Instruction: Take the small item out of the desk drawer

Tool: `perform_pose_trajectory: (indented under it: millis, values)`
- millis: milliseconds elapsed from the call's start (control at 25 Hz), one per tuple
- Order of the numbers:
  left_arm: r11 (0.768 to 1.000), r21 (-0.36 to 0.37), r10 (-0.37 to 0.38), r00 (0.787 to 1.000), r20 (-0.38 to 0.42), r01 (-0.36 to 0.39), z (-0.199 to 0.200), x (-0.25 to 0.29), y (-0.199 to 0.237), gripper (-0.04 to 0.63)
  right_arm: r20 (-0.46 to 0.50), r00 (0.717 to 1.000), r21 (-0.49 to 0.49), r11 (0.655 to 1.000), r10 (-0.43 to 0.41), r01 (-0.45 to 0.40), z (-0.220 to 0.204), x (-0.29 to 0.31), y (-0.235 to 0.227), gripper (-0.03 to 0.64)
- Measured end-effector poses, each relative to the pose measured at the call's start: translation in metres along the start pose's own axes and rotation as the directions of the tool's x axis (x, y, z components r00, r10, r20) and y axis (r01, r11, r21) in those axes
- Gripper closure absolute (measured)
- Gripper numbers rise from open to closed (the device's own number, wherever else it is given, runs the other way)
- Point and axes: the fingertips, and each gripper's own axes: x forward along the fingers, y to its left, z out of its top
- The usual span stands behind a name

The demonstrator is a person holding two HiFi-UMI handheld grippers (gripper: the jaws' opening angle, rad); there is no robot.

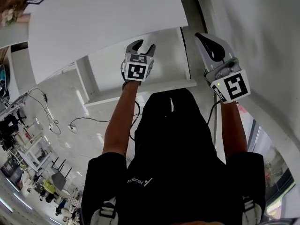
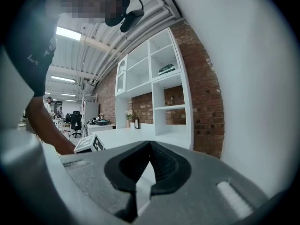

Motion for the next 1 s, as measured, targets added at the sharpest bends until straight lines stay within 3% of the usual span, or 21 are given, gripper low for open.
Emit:
perform_pose_trajectory:
  millis: [360,1000]
  values:
    - [1.000,-0.005,0.009,0.997,-0.078,-0.010,-0.022,0.055,-0.013,0.397,-0.045,0.999,0.034,0.999,-0.029,0.031,-0.045,-0.013,-0.018,0.617]
    - [1.000,0.003,0.015,0.986,-0.165,-0.014,-0.036,0.082,-0.013,0.396,-0.073,0.996,0.071,0.996,-0.051,0.057,-0.064,-0.022,-0.038,0.617]
